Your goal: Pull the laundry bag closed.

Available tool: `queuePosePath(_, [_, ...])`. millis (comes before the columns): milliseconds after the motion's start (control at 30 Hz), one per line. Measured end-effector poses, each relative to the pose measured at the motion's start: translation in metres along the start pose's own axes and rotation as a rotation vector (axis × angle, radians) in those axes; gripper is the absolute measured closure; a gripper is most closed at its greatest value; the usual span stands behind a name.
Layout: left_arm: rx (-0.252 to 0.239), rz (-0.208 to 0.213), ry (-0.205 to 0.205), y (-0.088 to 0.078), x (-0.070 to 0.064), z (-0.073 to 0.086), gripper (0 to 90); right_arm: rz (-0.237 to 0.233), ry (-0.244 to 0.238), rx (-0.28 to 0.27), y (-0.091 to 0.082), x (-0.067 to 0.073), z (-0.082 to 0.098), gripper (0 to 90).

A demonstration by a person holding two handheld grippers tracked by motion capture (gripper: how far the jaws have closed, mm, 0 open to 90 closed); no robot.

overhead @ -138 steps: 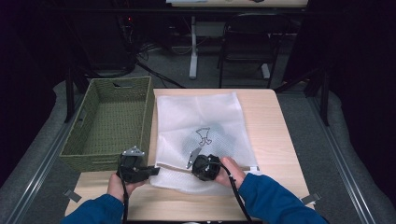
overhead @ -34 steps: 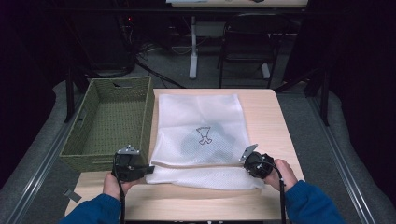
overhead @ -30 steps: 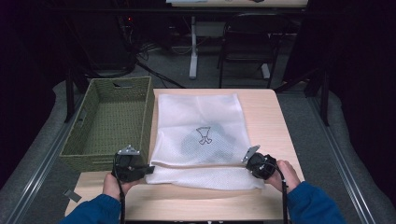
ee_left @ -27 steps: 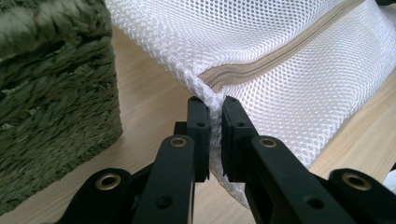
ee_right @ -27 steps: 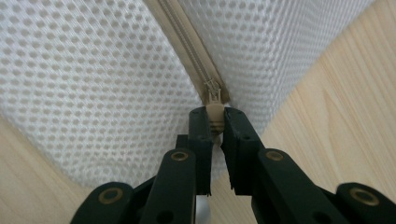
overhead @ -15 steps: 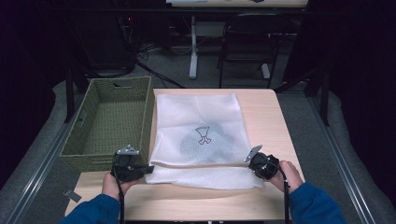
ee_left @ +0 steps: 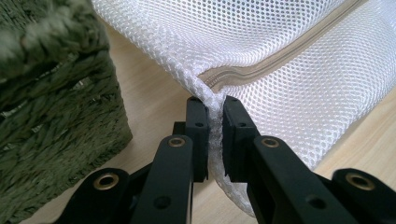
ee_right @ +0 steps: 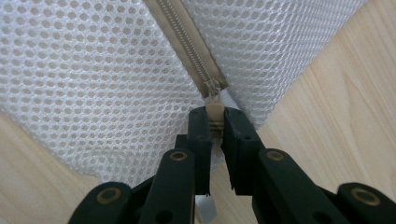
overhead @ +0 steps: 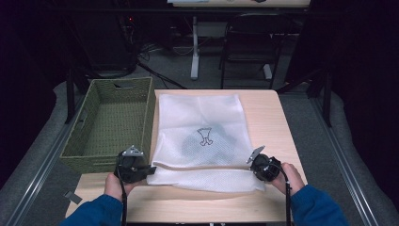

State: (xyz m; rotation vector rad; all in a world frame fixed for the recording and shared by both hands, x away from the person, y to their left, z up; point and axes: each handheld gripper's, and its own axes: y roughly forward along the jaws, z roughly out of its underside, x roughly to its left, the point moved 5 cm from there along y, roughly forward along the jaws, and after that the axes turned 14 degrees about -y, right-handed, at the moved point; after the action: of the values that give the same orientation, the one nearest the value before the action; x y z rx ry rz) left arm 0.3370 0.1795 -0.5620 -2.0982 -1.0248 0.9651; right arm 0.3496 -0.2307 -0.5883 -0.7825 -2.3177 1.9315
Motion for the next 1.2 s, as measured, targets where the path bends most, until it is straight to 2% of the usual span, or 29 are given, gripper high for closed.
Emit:
queuePosePath(233, [0.003,-0.028,0.003,0.002,0.001,0.0,81.9,-0.008,-0.003,-0.002,-0.001,0.002,-0.001,81.5])
queuePosePath(333, [0.026,-0.04,0.018,0.003,0.002,0.0,79.0,-0.019,0.0,-0.006,0.0,0.002,-0.001,79.3])
queuePosePath(400, [0.025,-0.05,0.027,0.003,0.002,0.001,75.0,-0.054,-0.006,-0.01,0.0,0.004,-0.001,70.0])
queuePosePath(467, [0.03,-0.051,0.036,0.001,0.003,0.002,72.0,-0.065,-0.015,-0.016,0.0,0.005,-0.002,68.0])
queuePosePath(500, [0.034,-0.058,0.041,-0.001,0.002,0.003,63.3,-0.074,-0.006,-0.018,-0.001,0.007,-0.003,60.3])
queuePosePath(567, [0.036,-0.062,0.047,-0.004,0.002,0.004,53.7,-0.084,0.01,-0.031,-0.004,0.008,-0.004,52.0])
queuePosePath(600, [0.05,-0.044,0.049,-0.006,0.001,0.006,49.6,-0.089,0.004,-0.043,-0.006,0.008,-0.005,47.3])
queuePosePath(633, [0.05,-0.044,0.049,-0.006,0.001,0.006,45.1,-0.089,0.004,-0.043,-0.006,0.008,-0.005,47.3])
queuePosePath(667, [0.056,-0.039,0.053,-0.006,0.0,0.007,45.1,-0.095,0.01,-0.056,-0.007,0.008,-0.007,42.6])
queuePosePath(733, [0.088,-0.013,0.06,-0.007,-0.003,0.01,33.9,-0.096,0.02,-0.084,-0.014,0.011,-0.009,28.6])
queuePosePath(833, [0.085,0.006,0.059,-0.01,-0.006,0.011,27.7,-0.101,0.035,-0.111,-0.02,0.013,-0.01,23.4])
queuePosePath(900, [0.083,0.017,0.066,-0.014,-0.009,0.011,25.8,-0.086,0.039,-0.153,-0.027,0.012,-0.01,15.7])
queuePosePath(933, [0.077,-0.008,0.061,-0.017,-0.011,0.011,17.5,-0.072,0.065,-0.189,-0.036,0.011,-0.011,14.0])
queuePosePath(967, [0.077,-0.008,0.061,-0.017,-0.011,0.011,16.2,-0.072,0.065,-0.189,-0.036,0.011,-0.011,14.0])
queuePosePath(1000, [0.064,-0.011,0.068,-0.022,-0.014,0.012,15.8,-0.064,0.085,-0.221,-0.045,0.01,-0.011,11.0])
queuePosePath(1033, [0.064,-0.011,0.068,-0.022,-0.014,0.012,15.2,-0.058,0.092,-0.23,-0.049,0.011,-0.012,9.4])
queuePosePath(1167, [0.039,-0.019,0.101,-0.038,-0.026,0.012,12.8,-0.047,0.107,-0.261,-0.065,0.015,-0.011,5.5])
queuePosePath(1200, [0.024,-0.027,0.128,-0.048,-0.031,0.012,12.4,-0.052,0.117,-0.287,-0.076,0.02,-0.011,4.5])
